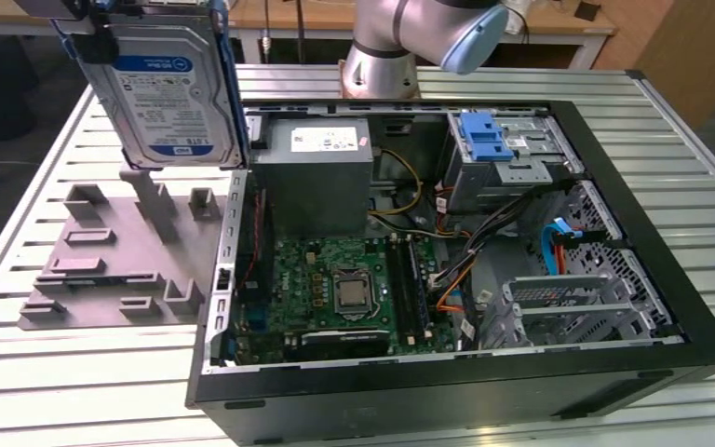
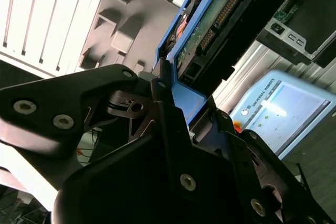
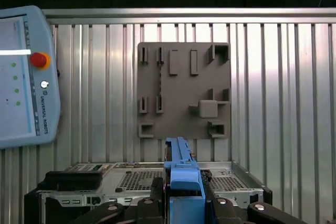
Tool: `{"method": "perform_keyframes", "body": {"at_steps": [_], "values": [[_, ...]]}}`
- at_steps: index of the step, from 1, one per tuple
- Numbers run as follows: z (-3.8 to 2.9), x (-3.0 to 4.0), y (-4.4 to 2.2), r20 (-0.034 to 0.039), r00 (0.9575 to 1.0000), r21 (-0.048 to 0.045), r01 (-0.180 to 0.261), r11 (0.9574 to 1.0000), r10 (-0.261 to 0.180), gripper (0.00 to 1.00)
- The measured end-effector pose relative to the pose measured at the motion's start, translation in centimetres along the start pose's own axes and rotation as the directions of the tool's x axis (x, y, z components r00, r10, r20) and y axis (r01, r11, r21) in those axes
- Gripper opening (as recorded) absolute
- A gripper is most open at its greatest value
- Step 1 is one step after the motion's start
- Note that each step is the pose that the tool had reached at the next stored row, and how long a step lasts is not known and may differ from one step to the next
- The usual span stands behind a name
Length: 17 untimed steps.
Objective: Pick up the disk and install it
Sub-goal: 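Pick up the disk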
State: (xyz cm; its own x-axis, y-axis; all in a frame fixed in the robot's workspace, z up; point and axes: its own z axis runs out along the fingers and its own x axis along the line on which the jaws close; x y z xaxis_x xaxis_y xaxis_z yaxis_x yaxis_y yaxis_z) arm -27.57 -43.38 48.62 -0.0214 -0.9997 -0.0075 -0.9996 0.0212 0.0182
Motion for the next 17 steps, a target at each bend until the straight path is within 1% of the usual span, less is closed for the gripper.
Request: {"method": "perform_keyframes", "body": {"at_steps": [5,14,17], "values": [[-0.03,0.10,-1.33,0.0010,1.0000,0.0000,0.000,1.0000,0.000,0.36],[-0.06,0.07,-3.45,0.0011,1.0000,0.0000,0.000,1.0000,0.000,0.36],[-0.07,0.05,-4.30,0.0012,1.0000,0.0000,0.000,1.0000,0.000,0.36]]}}
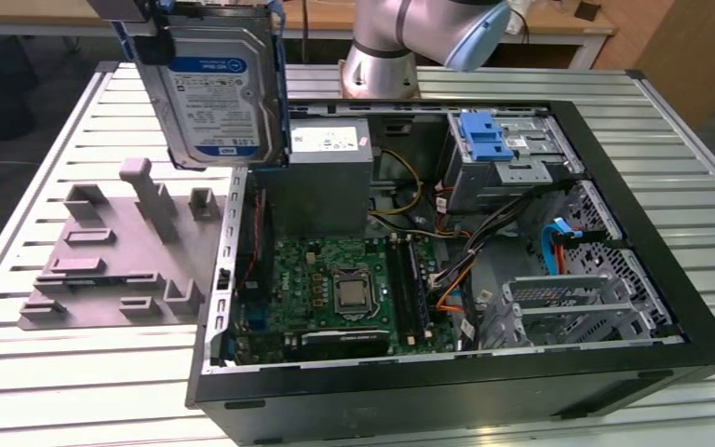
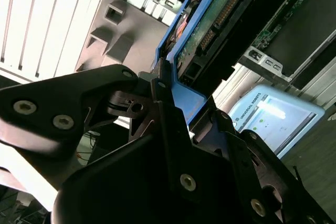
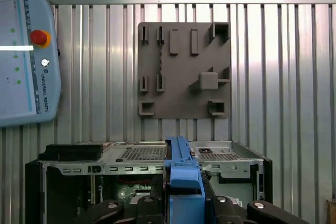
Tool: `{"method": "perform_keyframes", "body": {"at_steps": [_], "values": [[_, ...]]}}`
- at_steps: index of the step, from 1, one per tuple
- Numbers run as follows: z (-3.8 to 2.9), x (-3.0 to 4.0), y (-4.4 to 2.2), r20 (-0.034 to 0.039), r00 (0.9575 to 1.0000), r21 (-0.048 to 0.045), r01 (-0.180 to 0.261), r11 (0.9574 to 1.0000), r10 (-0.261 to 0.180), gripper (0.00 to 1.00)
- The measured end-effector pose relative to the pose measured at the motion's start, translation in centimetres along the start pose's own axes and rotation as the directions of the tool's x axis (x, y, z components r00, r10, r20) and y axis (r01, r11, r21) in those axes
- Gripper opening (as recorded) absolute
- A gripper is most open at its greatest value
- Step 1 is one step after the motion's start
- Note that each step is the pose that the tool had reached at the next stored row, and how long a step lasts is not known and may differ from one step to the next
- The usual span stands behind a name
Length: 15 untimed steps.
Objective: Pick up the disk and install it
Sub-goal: 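Pick up the disk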
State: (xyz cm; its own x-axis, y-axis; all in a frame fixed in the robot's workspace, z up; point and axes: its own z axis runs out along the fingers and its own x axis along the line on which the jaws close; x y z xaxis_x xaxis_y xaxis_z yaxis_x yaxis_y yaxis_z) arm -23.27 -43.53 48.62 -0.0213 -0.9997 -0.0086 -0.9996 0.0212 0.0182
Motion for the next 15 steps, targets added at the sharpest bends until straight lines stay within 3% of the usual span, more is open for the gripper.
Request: {"method": "perform_keyframes", "body": {"at_steps": [7,8,15], "values": [[-0.03,-0.05,-2.19,0.0000,1.0000,0.0000,0.000,1.0000,0.000,0.36],[-0.04,-0.06,-3.03,0.0000,1.0000,0.0000,0.000,1.0000,0.000,0.36],[-0.07,-0.11,-5.21,0.0001,1.0000,0.0000,0.000,1.0000,0.000,0.36]]}}
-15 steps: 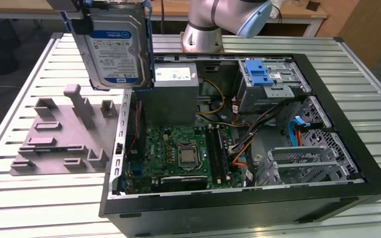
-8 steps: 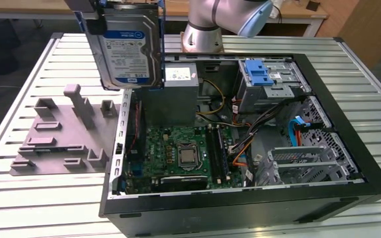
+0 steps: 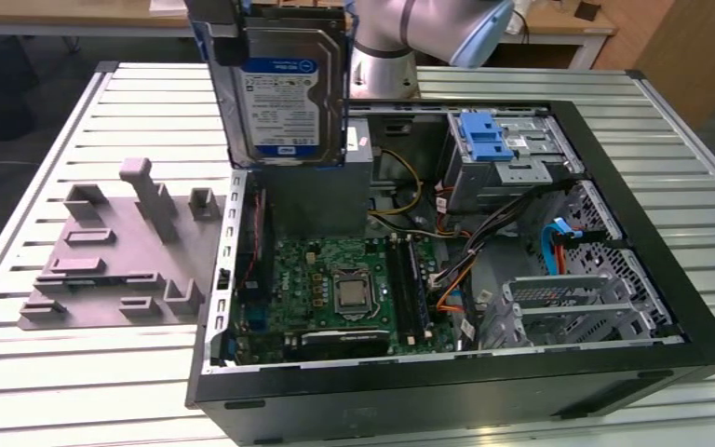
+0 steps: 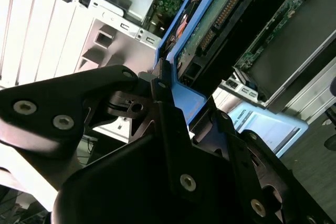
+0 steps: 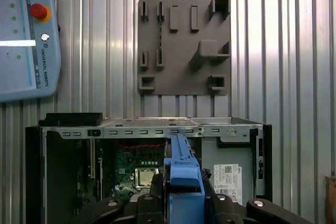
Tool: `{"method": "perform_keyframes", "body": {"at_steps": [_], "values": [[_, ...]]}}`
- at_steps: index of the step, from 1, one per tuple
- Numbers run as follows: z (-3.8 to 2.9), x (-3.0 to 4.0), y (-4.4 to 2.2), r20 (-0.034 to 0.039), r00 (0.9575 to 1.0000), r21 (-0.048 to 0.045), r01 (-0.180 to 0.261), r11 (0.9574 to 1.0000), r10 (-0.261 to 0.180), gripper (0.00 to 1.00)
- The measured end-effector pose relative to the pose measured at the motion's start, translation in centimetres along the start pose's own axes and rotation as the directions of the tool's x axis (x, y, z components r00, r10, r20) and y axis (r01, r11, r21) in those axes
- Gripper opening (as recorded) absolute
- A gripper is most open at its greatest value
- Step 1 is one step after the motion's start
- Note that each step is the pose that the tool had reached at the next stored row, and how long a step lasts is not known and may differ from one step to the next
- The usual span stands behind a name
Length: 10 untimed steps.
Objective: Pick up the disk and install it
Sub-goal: 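Pick up the disk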
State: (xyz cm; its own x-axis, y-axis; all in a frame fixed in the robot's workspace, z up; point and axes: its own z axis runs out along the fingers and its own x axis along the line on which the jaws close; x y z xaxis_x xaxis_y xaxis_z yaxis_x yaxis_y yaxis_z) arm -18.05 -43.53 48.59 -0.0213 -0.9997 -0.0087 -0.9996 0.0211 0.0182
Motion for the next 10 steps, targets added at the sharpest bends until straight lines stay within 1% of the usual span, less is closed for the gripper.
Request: {"method": "perform_keyframes", "body": {"at_steps": [4,10], "values": [[-0.02,-0.02,-0.86,-0.0001,1.0000,0.0000,0.000,1.0000,0.000,0.36],[-0.04,-0.06,-2.60,-0.0001,1.0000,0.0000,0.000,1.0000,0.000,0.36]]}}
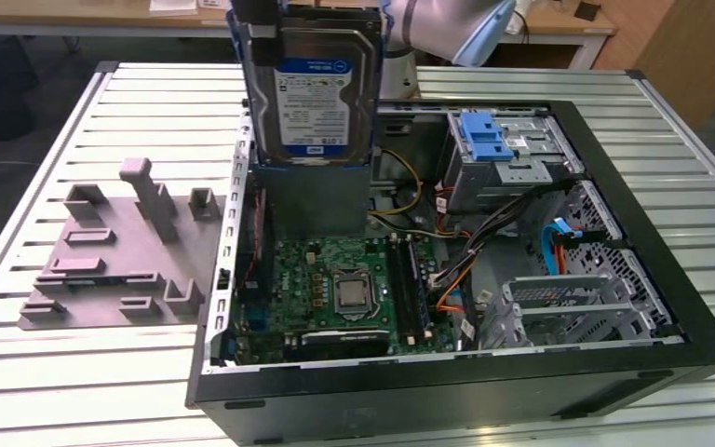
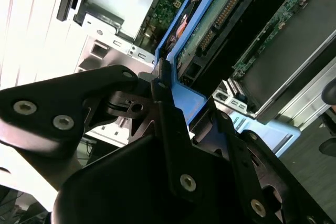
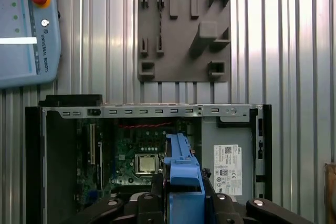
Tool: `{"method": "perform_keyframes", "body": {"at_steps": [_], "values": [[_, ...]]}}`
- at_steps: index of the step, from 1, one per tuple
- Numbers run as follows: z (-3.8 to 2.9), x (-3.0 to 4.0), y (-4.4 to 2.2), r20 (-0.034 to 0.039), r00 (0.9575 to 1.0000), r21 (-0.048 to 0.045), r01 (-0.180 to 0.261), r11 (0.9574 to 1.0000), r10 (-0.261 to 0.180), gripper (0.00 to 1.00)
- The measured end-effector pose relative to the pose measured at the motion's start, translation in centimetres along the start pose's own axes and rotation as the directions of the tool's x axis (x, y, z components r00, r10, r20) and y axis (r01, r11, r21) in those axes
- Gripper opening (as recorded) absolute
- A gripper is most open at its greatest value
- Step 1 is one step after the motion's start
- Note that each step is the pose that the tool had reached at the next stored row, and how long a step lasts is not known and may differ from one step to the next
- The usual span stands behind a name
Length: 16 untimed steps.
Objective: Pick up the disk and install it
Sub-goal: 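Pick up the disk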
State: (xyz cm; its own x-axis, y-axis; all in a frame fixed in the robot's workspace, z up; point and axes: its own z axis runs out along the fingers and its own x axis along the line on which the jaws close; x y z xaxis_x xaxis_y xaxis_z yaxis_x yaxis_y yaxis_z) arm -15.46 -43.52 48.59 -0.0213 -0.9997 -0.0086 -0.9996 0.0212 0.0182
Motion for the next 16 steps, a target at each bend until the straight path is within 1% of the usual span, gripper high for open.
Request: {"method": "perform_keyframes", "body": {"at_steps": [9,16], "values": [[-0.04,-0.05,-2.48,0.0000,1.0000,0.0000,0.000,1.0000,0.000,0.36],[-0.08,-0.10,-4.85,0.0001,1.0000,0.0000,0.000,1.0000,0.000,0.36]]}}
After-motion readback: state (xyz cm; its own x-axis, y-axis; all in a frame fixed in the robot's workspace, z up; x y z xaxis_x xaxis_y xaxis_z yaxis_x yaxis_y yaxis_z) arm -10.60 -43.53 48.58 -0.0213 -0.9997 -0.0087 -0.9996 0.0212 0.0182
